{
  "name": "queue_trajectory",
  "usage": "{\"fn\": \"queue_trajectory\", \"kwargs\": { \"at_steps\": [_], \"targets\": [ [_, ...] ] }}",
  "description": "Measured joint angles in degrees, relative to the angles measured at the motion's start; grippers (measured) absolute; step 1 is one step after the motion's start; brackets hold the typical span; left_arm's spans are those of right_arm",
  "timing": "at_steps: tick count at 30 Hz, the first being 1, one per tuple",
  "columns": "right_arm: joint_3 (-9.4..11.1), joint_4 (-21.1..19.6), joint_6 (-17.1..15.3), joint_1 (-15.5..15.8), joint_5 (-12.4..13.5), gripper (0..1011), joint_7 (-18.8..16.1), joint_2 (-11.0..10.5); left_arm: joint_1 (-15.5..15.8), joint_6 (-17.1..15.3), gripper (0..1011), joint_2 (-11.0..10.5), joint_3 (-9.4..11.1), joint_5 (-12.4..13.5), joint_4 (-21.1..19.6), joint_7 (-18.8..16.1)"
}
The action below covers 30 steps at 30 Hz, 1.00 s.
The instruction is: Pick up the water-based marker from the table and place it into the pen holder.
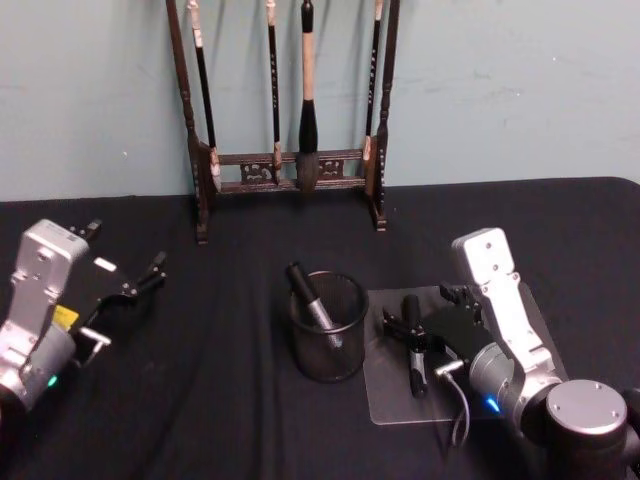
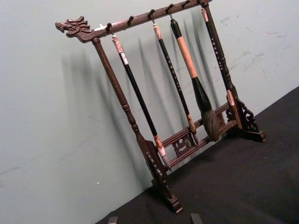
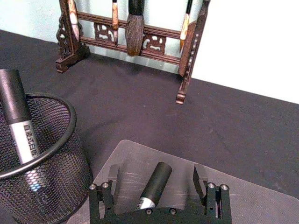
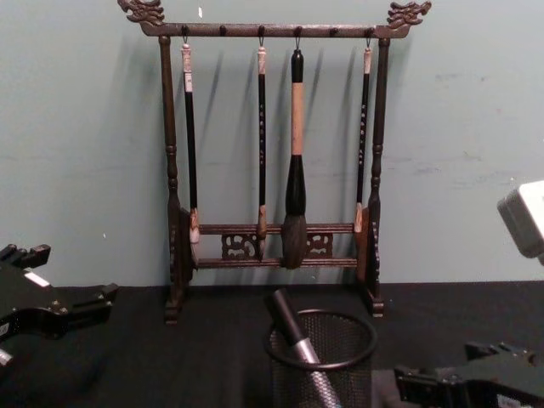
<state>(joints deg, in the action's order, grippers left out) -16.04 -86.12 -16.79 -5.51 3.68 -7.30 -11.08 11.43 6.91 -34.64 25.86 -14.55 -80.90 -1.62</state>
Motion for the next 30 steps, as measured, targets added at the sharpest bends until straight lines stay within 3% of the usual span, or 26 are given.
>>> {"fn": "queue_trajectory", "kwargs": {
  "at_steps": [16, 30],
  "targets": [
    [2.61, 2.98, -0.95, -0.15, -0.97, 1002, -3.02, 2.91, 0.0, 0.0, 1009, 0.0, 0.0, 0.0, 0.0, 0.0],
    [2.91, 3.35, -1.04, 0.22, -1.01, 1002, -3.66, 3.13, 0.0, 0.0, 1009, 0.0, 0.0, 0.0, 0.0, 0.0]
  ]
}}
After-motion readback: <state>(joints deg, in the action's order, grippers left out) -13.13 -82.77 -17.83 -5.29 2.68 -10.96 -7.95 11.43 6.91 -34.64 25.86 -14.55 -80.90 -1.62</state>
